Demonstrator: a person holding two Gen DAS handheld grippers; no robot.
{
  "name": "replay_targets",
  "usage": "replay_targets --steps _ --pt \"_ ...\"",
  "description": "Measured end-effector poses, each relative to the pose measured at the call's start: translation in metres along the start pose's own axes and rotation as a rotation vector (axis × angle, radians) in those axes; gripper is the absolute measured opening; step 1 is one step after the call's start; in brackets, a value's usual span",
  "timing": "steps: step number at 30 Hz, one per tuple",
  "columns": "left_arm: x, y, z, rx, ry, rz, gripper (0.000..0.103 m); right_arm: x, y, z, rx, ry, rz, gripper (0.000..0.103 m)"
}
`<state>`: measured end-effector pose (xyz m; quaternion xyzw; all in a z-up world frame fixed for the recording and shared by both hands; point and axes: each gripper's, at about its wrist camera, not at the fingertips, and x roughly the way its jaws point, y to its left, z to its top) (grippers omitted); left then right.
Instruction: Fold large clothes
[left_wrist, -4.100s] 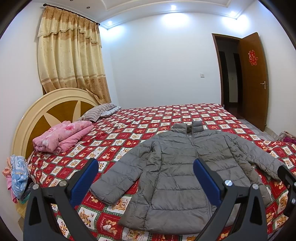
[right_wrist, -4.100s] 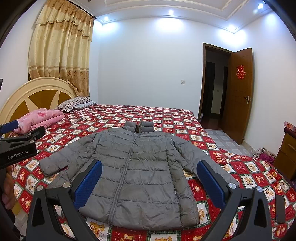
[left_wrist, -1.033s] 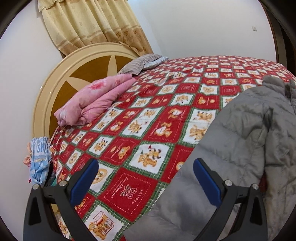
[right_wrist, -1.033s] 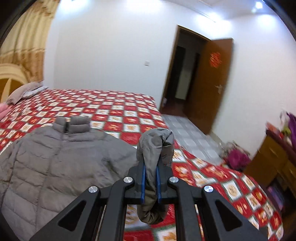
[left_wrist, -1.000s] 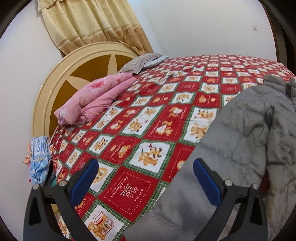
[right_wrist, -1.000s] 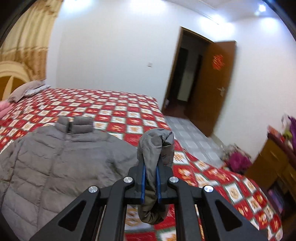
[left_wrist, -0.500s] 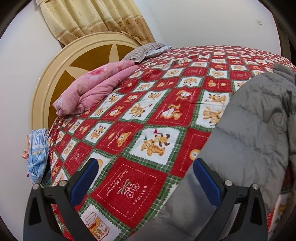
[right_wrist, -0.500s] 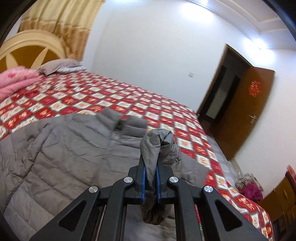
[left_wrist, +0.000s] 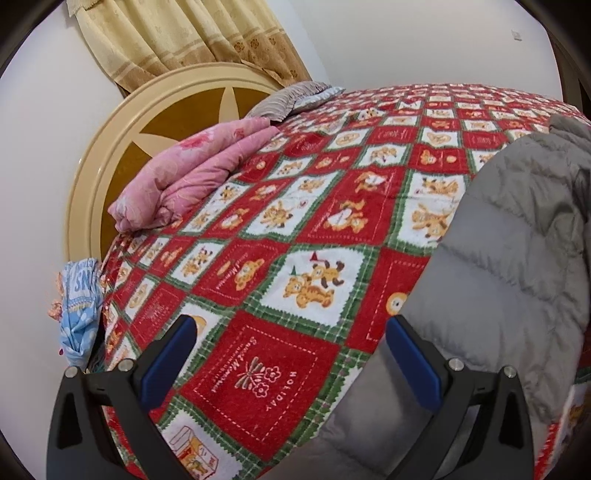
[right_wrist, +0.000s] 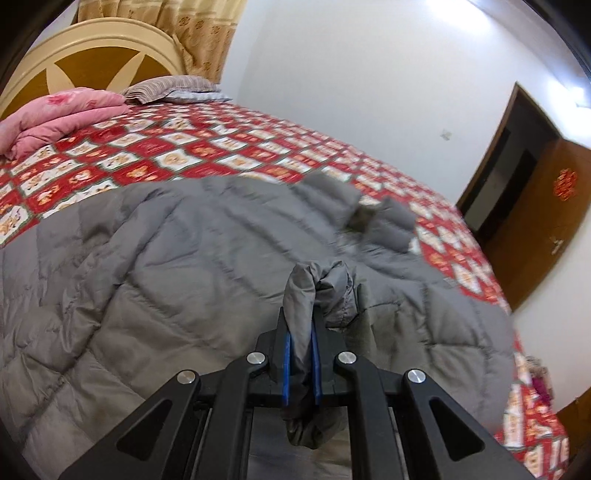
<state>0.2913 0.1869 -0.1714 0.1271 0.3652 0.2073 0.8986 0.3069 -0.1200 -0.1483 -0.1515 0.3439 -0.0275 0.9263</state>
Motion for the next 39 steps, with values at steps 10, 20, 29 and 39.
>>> replay_targets --steps 10,20,29,39 --pt "-0.100 -0.029 0.045 0.033 -0.172 -0.122 0.103 -0.058 -0.009 -0.004 0.058 -0.092 0.304 0.062" --pt "-0.196 -0.167 0.079 0.187 -0.325 -0.351 0.103 -0.054 -0.217 -0.041 0.504 -0.088 -0.018 0.056" --pt "-0.134 -0.296 0.056 0.384 -0.342 -0.124 0.103 0.023 -0.251 -0.081 0.522 0.060 -0.010 0.049" --pt "-0.096 -0.296 0.046 0.339 -0.209 -0.183 0.103 0.061 -0.240 -0.107 0.508 0.139 0.020 0.049"
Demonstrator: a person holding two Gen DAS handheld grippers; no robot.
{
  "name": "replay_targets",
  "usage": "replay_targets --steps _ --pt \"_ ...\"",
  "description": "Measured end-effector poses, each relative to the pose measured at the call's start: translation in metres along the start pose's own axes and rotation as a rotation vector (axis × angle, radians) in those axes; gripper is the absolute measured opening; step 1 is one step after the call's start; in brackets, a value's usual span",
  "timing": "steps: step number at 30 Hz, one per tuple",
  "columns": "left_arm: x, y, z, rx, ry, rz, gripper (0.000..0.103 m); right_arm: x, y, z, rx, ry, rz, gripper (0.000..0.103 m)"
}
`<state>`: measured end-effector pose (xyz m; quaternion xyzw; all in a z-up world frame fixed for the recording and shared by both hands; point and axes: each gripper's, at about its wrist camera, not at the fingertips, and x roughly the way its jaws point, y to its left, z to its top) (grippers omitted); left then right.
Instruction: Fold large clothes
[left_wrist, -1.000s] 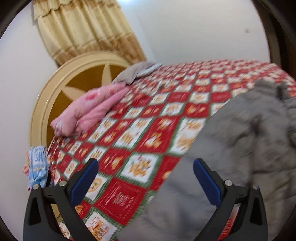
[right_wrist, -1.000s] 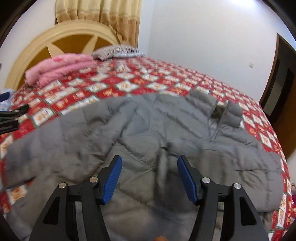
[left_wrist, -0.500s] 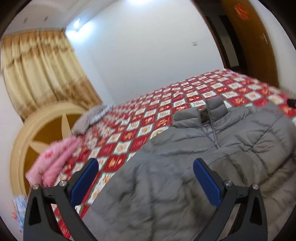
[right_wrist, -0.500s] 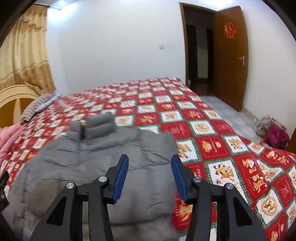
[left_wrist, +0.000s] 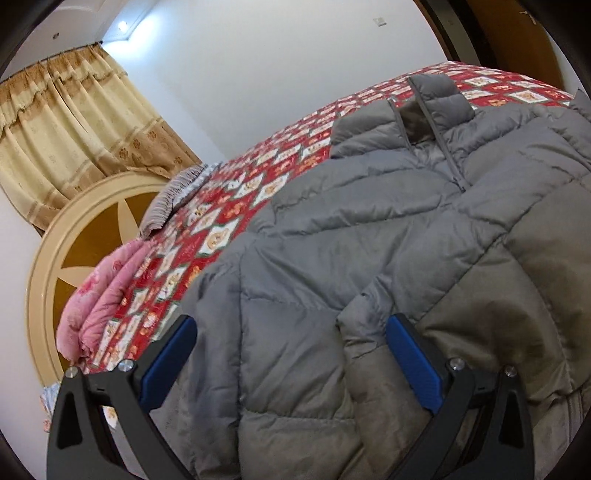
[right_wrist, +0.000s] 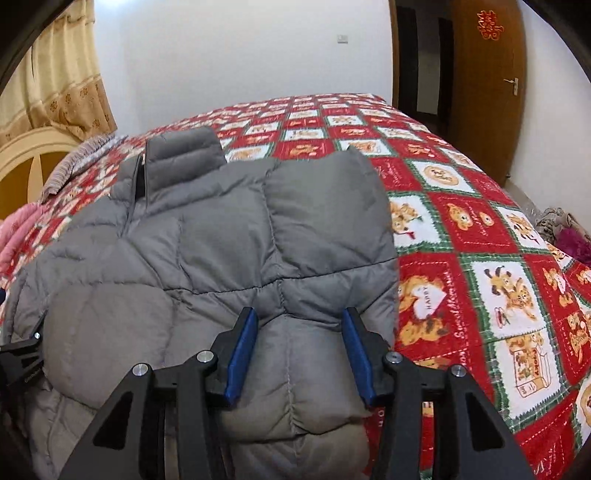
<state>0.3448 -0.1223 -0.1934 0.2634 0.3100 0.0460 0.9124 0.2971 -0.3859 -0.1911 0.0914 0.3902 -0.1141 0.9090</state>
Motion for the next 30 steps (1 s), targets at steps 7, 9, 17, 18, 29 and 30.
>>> replay_targets --steps 7,9,17,18,29,30 --pt "0.008 -0.004 0.001 -0.029 0.017 -0.026 0.103 0.007 0.005 -0.003 -0.026 0.010 -0.027 0.049" --pt "0.011 -0.003 0.002 -0.032 0.023 -0.030 0.103 0.009 0.007 -0.002 -0.039 0.021 -0.039 0.049" --pt "0.011 -0.005 0.000 -0.044 0.030 -0.042 0.103 -0.059 0.027 0.011 -0.028 -0.062 -0.069 0.064" --pt "0.011 -0.004 0.000 -0.045 0.030 -0.043 0.103 -0.066 0.036 0.012 -0.047 -0.079 -0.047 0.064" --pt "0.013 -0.001 0.000 -0.061 0.032 -0.057 0.103 -0.006 0.081 -0.018 -0.120 0.021 0.021 0.065" --pt "0.013 -0.001 0.000 -0.062 0.032 -0.059 0.103 -0.005 0.081 -0.018 -0.121 0.022 0.021 0.065"
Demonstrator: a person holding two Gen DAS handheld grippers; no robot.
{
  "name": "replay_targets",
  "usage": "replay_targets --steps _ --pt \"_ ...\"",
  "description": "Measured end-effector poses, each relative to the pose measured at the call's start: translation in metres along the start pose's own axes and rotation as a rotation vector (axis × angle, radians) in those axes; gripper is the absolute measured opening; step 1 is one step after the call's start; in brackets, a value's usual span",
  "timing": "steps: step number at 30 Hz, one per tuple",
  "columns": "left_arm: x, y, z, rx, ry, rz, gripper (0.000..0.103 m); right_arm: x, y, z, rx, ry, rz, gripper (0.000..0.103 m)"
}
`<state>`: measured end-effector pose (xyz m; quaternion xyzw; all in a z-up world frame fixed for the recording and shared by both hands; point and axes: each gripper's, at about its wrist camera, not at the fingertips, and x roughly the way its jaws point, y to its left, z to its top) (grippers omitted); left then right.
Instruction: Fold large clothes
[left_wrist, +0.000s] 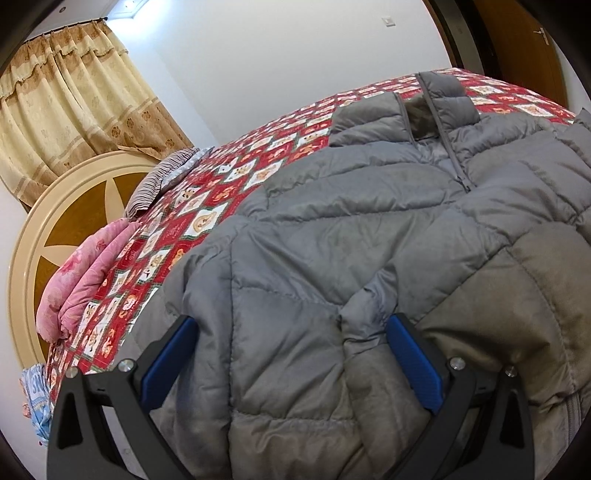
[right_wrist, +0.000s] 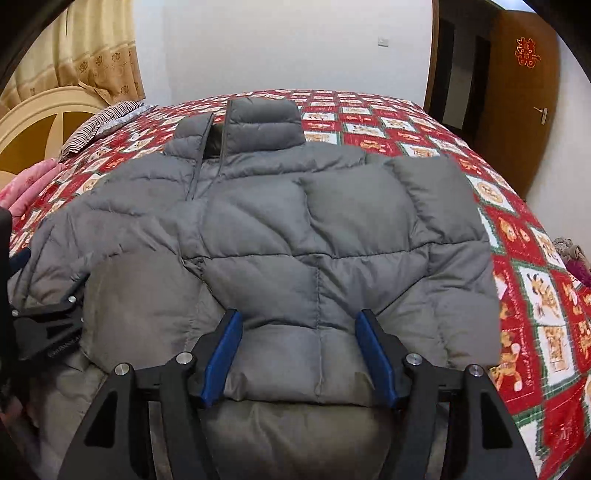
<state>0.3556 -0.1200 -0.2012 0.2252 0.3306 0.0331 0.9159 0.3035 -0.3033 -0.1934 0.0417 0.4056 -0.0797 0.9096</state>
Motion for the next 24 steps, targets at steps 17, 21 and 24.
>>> replay_targets --steps 17,21,24 --pt "-0.001 -0.001 0.000 -0.001 0.000 -0.001 0.103 0.011 0.016 -0.005 -0.056 0.010 -0.066 0.068" --pt "0.000 0.000 0.000 0.000 -0.001 0.001 0.103 0.012 0.016 -0.005 -0.059 0.013 -0.071 0.069" --pt "0.000 0.000 0.000 0.000 -0.001 0.001 0.103 0.012 0.017 -0.005 -0.059 0.010 -0.074 0.069"
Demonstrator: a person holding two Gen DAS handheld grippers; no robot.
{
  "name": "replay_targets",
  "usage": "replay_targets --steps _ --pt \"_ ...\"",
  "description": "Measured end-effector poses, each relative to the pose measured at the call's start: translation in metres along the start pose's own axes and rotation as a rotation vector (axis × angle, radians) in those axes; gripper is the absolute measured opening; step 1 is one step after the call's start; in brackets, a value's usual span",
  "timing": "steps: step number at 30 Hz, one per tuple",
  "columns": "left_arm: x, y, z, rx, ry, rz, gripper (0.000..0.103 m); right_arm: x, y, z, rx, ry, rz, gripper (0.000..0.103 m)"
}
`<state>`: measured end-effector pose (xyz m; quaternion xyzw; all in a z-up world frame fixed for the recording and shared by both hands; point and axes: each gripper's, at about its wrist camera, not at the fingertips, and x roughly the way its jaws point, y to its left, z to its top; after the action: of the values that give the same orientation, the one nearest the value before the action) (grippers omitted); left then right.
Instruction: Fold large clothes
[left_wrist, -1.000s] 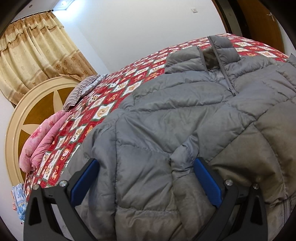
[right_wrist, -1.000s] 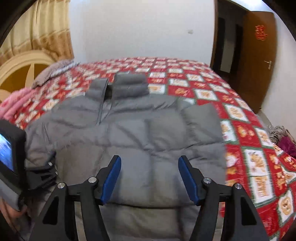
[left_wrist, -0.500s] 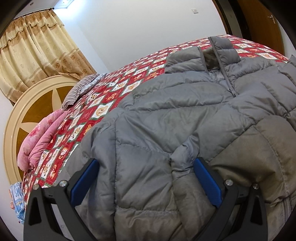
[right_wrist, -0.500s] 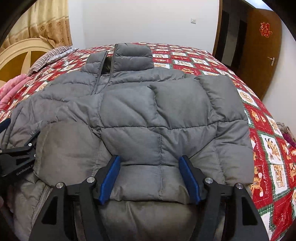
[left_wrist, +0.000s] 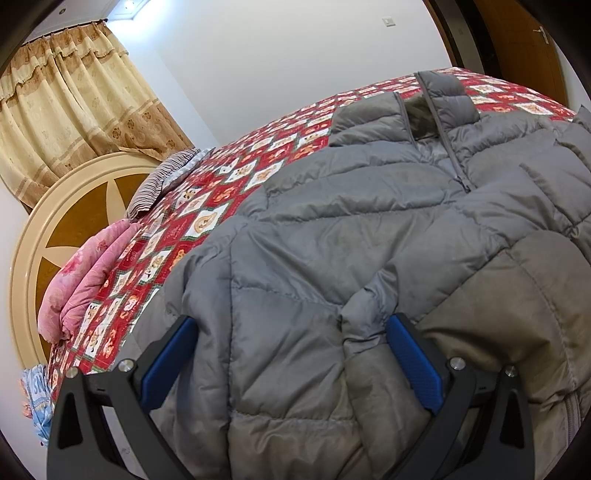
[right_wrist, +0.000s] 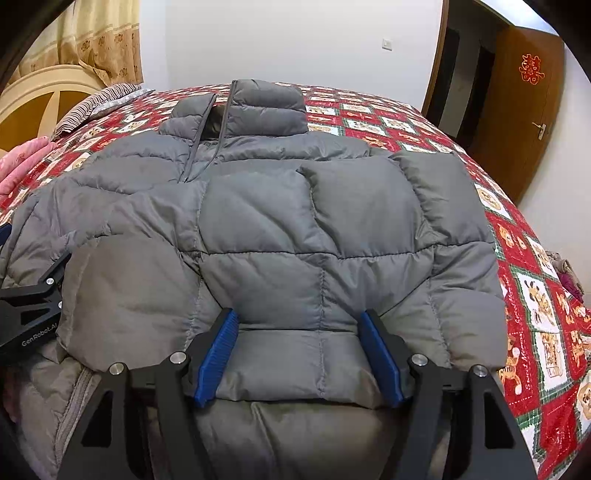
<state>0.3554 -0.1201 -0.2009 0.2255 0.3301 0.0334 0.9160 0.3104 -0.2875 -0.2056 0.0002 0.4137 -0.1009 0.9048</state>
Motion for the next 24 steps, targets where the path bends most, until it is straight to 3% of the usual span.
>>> replay_targets --steps 8,11,14,17,19,24 --pt "-0.003 0.012 0.005 -0.011 0.012 -0.026 0.103 0.000 0.003 -0.002 -0.005 -0.006 -0.013 0.069" --pt "-0.016 0.034 0.010 -0.033 0.026 -0.037 0.103 0.001 0.003 -0.001 -0.005 -0.005 -0.013 0.069" --pt "-0.041 0.070 0.012 -0.059 -0.011 -0.029 0.103 0.000 0.003 0.000 -0.004 -0.003 -0.012 0.069" --pt "-0.063 0.110 -0.001 -0.053 -0.048 0.022 0.103 -0.010 0.001 0.003 -0.005 0.002 0.003 0.069" --pt "-0.071 0.151 -0.023 -0.059 -0.048 0.068 0.103 -0.029 0.002 0.005 0.027 -0.043 0.027 0.069" --pt "-0.060 0.232 -0.092 -0.131 0.063 0.226 0.103 -0.056 0.038 0.017 -0.003 -0.077 0.144 0.069"
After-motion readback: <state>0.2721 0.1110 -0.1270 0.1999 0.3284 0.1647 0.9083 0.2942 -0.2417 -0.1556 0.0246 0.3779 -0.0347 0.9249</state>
